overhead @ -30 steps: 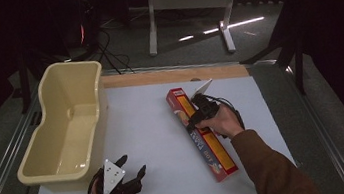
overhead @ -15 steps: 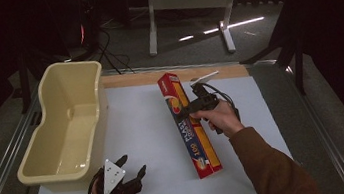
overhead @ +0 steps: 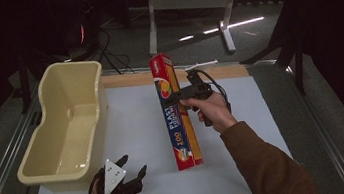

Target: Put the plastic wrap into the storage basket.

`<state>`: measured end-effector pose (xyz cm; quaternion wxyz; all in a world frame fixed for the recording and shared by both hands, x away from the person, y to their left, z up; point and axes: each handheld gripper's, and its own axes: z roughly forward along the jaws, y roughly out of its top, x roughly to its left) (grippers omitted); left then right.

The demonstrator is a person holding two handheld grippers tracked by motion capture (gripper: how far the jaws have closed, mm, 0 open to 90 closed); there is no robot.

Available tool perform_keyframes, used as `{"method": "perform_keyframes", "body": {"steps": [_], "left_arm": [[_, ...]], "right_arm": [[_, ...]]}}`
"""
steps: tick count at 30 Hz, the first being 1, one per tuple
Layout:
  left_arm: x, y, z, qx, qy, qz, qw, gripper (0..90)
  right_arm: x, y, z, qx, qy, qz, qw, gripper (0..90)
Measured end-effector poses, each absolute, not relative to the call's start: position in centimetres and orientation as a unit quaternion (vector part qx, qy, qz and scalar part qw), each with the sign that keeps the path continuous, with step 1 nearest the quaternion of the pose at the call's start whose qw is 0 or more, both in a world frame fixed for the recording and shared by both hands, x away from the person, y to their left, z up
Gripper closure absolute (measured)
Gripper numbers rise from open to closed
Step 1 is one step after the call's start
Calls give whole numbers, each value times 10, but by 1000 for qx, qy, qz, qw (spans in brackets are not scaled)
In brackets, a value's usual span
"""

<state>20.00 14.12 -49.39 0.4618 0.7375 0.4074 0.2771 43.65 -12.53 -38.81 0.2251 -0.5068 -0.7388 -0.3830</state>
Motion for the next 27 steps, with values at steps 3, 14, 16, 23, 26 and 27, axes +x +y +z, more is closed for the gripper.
{"method": "perform_keyframes", "body": {"steps": [3,14,16,23,26,27], "left_arm": [[200,141,-494,736,408,278,463,328],[199,141,-494,735,405,278,466,328],[199,141,-494,735,406,278,466,328],[200,141,-494,735,407,276,468,328],[200,140,-494,736,406,276,466,328],[200,140,-494,736,406,276,466,328]], "right_arm": [[437,-121,-382,-503,-735,-391,230,406],[439,-94,-349,-486,-723,-430,237,406],[441,-90,-345,-486,-720,-433,241,406],[448,-74,-342,-490,-703,-447,256,406],[451,-70,-342,-490,-692,-456,270,406],[452,-68,-340,-492,-691,-457,269,406]]}}
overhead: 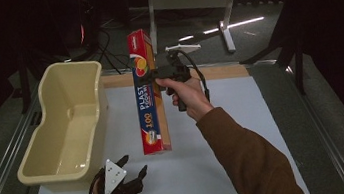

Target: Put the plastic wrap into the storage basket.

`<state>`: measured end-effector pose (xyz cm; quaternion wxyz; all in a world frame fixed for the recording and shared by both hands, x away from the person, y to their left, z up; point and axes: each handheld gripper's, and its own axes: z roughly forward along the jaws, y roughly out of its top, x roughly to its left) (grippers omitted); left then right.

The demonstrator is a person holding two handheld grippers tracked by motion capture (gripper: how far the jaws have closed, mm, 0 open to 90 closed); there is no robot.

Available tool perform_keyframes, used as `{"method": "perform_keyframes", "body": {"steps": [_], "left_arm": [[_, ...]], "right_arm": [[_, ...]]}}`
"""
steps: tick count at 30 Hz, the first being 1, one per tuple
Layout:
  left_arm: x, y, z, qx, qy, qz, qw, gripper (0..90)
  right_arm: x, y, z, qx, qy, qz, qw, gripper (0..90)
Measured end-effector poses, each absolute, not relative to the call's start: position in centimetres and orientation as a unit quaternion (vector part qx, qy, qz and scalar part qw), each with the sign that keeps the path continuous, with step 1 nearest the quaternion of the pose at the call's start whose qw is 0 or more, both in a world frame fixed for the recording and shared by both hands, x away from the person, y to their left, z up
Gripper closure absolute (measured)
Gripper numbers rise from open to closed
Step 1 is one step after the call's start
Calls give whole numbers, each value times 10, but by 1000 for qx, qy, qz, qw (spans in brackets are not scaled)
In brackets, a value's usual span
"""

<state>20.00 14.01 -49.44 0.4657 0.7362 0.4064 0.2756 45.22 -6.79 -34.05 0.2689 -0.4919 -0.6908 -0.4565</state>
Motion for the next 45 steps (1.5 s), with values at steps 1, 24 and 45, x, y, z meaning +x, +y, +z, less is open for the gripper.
{"method": "perform_keyframes", "body": {"steps": [1,24,45], "left_arm": [[200,140,-495,736,407,275,466,328],[200,141,-494,735,404,272,472,327],[201,134,-494,740,394,266,476,328]], "right_arm": [[453,-66,-339,-493,-691,-457,265,406],[460,-25,-326,-514,-661,-473,276,405],[456,19,-335,-523,-633,-481,307,405]]}}
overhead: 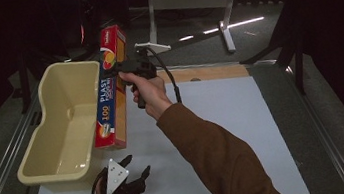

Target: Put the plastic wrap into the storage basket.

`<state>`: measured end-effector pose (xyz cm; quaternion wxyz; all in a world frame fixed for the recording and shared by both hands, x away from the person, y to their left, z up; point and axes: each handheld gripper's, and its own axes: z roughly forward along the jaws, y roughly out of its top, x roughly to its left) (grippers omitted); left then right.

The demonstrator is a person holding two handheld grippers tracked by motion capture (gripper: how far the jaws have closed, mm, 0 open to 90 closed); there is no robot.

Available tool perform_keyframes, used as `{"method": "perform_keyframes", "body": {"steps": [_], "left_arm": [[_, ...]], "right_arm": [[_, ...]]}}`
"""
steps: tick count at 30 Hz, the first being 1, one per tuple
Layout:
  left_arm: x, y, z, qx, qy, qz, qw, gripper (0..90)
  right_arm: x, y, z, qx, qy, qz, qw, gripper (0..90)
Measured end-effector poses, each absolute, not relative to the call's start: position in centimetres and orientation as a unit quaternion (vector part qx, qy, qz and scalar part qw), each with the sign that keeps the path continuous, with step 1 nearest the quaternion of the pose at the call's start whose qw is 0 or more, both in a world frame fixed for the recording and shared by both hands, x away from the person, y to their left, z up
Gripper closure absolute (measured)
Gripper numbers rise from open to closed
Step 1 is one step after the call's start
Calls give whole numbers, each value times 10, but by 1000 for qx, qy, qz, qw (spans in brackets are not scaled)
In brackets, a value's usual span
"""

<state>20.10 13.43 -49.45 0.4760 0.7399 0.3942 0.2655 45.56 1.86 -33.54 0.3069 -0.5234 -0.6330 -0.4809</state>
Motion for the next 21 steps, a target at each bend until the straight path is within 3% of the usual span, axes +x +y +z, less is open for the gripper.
{"method": "perform_keyframes", "body": {"steps": [21], "left_arm": [[199,138,-490,734,395,272,482,327]], "right_arm": [[450,58,-342,-537,-629,-467,313,403]]}}
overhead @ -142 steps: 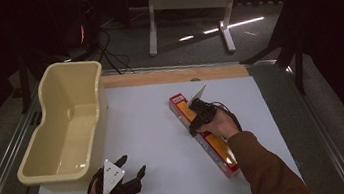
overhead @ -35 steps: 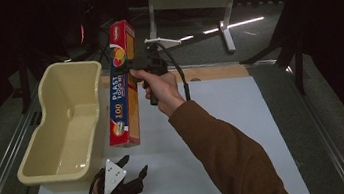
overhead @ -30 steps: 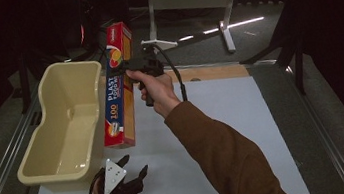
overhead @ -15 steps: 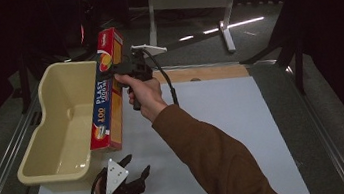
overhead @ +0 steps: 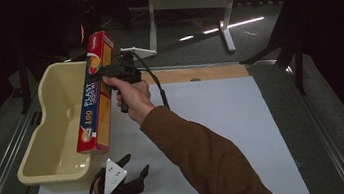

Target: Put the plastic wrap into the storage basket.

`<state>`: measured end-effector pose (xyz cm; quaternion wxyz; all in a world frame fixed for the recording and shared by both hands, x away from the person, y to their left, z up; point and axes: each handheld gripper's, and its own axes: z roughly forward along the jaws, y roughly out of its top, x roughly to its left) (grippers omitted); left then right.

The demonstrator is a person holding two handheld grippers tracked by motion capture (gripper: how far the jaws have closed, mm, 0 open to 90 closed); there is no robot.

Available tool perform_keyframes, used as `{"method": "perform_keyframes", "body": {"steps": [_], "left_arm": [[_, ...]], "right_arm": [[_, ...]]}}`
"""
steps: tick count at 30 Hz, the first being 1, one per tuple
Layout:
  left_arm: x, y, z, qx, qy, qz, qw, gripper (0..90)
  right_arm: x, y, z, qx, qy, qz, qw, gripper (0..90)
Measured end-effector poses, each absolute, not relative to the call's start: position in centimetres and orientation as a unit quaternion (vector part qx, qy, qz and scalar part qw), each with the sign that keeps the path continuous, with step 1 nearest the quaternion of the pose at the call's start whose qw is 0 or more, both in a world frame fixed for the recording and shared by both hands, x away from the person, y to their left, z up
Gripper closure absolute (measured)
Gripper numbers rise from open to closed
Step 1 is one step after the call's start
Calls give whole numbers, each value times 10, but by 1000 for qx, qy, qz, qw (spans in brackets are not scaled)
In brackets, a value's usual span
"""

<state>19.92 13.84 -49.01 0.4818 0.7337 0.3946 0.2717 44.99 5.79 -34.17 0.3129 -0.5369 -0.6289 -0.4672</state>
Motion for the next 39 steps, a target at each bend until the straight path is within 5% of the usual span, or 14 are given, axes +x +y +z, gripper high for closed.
{"method": "perform_keyframes", "body": {"steps": [39], "left_arm": [[196,136,-488,736,377,275,489,323]], "right_arm": [[439,119,-369,-544,-643,-439,312,401]]}}
